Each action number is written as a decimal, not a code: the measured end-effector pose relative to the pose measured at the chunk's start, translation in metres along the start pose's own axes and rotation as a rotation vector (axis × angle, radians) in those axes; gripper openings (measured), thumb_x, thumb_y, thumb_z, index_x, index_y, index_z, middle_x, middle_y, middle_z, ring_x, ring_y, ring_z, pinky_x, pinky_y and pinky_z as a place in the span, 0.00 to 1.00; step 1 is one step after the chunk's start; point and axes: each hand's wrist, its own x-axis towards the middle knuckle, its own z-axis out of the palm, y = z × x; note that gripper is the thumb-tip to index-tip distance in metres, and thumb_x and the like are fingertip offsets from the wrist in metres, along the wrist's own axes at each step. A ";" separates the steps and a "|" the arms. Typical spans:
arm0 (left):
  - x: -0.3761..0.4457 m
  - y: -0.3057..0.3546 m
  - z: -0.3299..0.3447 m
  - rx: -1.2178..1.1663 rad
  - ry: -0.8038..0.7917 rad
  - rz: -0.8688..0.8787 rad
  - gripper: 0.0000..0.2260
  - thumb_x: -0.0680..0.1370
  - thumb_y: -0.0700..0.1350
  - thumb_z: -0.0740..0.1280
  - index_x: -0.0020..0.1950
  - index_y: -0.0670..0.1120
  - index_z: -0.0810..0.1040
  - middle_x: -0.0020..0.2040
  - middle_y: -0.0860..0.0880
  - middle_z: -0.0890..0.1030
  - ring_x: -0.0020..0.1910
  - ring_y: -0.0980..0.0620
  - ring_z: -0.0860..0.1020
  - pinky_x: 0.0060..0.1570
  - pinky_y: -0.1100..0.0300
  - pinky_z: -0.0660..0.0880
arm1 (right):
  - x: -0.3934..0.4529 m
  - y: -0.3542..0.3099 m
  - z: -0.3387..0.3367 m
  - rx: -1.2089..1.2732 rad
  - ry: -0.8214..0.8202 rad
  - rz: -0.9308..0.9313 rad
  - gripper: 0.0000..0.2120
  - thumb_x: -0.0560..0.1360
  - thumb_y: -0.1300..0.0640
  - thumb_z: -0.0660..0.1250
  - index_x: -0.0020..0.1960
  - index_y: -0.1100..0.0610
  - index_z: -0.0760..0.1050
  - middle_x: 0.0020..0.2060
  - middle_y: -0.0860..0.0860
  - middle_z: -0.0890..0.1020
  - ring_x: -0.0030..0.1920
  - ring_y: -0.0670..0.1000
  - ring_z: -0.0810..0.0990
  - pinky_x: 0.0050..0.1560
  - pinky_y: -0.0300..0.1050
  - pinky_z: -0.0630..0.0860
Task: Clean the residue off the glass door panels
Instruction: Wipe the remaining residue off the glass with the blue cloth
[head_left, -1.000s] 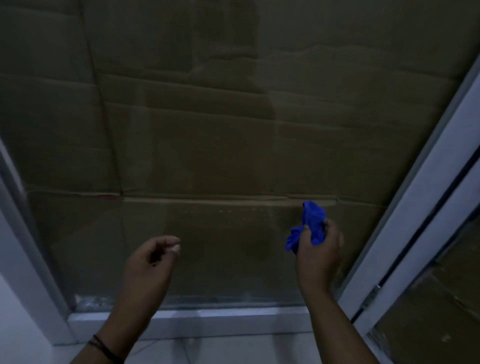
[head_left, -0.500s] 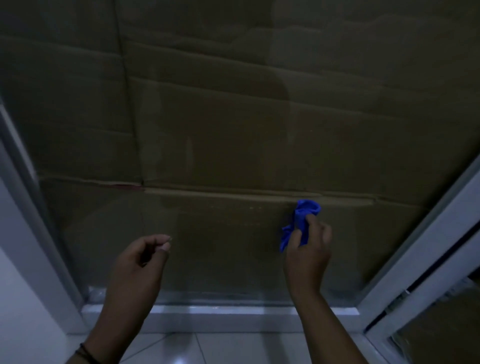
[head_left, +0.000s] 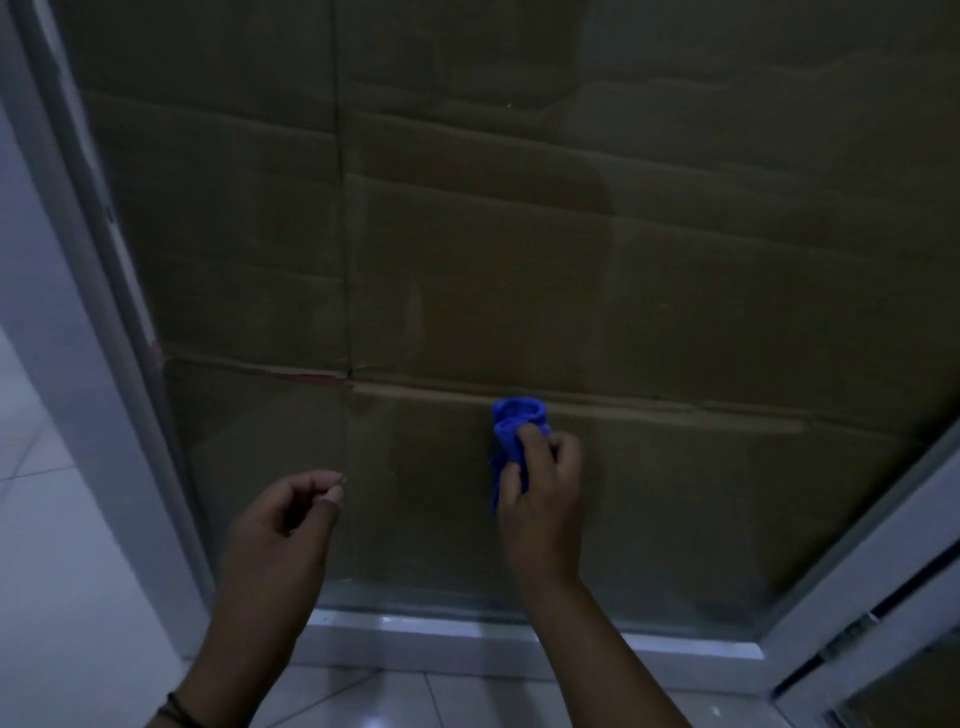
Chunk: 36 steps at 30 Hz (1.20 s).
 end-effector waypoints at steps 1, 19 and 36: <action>0.000 0.000 -0.003 0.000 0.005 -0.002 0.08 0.76 0.40 0.68 0.41 0.53 0.82 0.38 0.57 0.83 0.40 0.59 0.78 0.45 0.58 0.73 | -0.002 -0.006 0.006 0.011 -0.026 -0.012 0.16 0.65 0.74 0.67 0.50 0.62 0.78 0.42 0.59 0.72 0.36 0.47 0.67 0.37 0.35 0.64; -0.026 0.033 -0.008 -0.219 -0.103 -0.165 0.09 0.77 0.41 0.67 0.53 0.52 0.81 0.49 0.50 0.85 0.48 0.52 0.83 0.45 0.58 0.79 | -0.029 -0.071 0.012 0.936 -0.682 0.621 0.12 0.71 0.59 0.71 0.50 0.46 0.74 0.49 0.48 0.82 0.48 0.46 0.82 0.45 0.39 0.79; -0.025 0.027 0.007 -0.190 0.031 -0.076 0.07 0.77 0.48 0.67 0.52 0.48 0.81 0.39 0.47 0.83 0.37 0.51 0.79 0.35 0.58 0.76 | -0.042 -0.061 -0.022 0.450 -0.488 0.377 0.07 0.73 0.55 0.69 0.46 0.43 0.76 0.51 0.41 0.73 0.55 0.41 0.72 0.57 0.35 0.69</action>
